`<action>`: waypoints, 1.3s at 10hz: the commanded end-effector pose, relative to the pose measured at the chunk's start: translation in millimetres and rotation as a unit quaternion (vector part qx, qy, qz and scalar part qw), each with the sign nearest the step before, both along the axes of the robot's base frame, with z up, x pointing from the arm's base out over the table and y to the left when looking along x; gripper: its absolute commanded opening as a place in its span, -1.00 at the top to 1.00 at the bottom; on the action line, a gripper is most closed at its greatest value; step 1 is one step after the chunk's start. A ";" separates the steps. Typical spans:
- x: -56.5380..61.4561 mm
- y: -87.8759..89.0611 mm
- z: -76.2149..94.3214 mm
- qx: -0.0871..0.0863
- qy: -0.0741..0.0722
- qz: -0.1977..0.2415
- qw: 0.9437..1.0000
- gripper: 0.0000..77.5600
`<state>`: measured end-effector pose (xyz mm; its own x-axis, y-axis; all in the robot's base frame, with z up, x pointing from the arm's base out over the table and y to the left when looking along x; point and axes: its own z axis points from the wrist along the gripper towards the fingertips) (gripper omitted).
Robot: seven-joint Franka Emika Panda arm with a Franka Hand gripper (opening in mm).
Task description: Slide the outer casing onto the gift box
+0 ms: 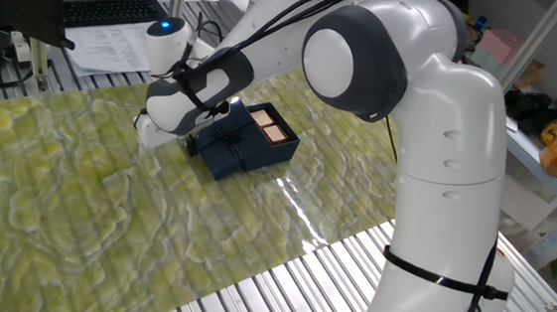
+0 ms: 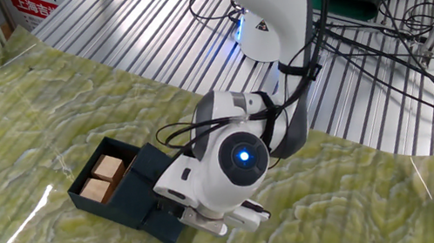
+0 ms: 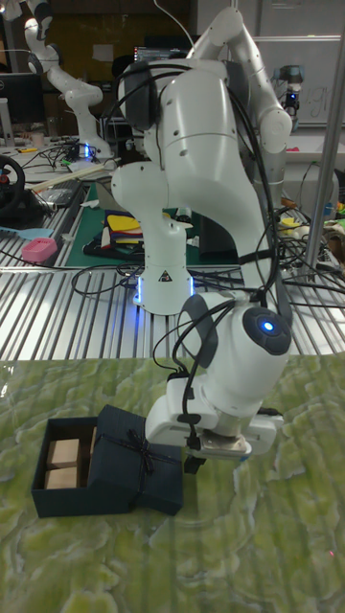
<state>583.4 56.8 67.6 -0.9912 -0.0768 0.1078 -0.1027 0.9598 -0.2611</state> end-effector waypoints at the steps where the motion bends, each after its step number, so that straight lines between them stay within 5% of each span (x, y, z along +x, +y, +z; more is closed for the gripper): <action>1: 2.5 -3.2 -1.0 -0.001 -0.001 0.002 1.000 1.00; 13: 8.2 -20.8 -0.2 -0.051 -0.006 0.013 0.999 1.00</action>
<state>588.9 39.8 65.5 -0.9906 -0.0846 0.1073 -0.1176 0.9280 -0.3537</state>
